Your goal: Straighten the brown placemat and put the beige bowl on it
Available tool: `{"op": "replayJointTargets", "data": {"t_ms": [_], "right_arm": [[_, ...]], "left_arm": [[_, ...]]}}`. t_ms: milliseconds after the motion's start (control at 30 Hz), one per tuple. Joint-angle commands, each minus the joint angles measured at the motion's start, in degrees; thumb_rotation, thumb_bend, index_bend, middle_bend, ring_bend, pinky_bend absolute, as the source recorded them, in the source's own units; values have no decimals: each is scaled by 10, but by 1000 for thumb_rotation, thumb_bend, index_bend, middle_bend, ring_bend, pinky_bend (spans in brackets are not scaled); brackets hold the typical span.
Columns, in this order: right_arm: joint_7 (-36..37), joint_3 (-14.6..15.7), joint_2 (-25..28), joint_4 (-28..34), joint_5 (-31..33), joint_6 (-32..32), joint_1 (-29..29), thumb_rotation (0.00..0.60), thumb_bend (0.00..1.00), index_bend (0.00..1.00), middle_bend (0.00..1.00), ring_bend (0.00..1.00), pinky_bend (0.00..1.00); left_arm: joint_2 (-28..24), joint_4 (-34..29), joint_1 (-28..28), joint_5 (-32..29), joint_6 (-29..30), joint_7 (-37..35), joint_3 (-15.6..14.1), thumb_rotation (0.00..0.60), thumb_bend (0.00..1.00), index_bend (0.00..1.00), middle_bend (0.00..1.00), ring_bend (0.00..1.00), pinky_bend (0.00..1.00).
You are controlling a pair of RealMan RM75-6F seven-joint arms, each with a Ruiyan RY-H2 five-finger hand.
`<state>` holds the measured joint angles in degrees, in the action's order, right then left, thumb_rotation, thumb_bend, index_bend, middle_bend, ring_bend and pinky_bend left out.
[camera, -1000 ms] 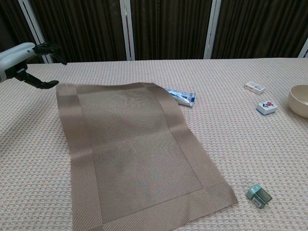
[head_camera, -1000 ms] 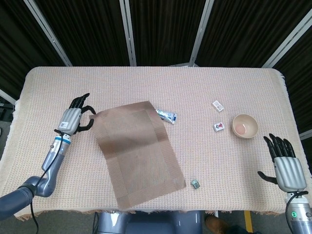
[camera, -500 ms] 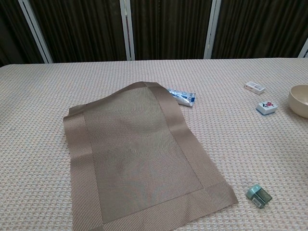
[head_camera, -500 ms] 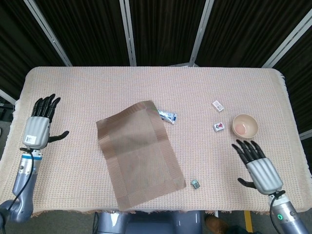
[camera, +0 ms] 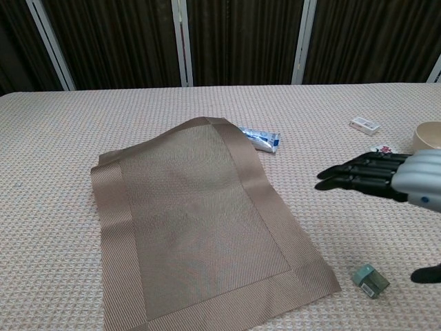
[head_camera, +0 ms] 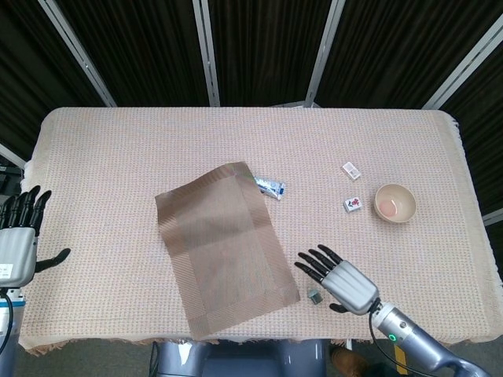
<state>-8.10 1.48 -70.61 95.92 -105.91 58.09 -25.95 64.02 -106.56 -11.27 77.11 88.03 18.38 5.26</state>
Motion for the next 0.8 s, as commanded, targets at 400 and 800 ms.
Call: {"op": "replayJointTargets", "data": {"t_ms": [400,800], "right_arm": [[-100,-11,-119,-46,43,-102,-59,600,0,94,0,0,0],[-117,-21,-161,-83,73,-101,-74,600,0,107,0,0,0]], "left_arm": [[6,22,0,6,-13,-9,3,600,0,0,0,0,0],[8,28,-3,-8,-29,-15,10,600,0,0,0,0,0]]}}
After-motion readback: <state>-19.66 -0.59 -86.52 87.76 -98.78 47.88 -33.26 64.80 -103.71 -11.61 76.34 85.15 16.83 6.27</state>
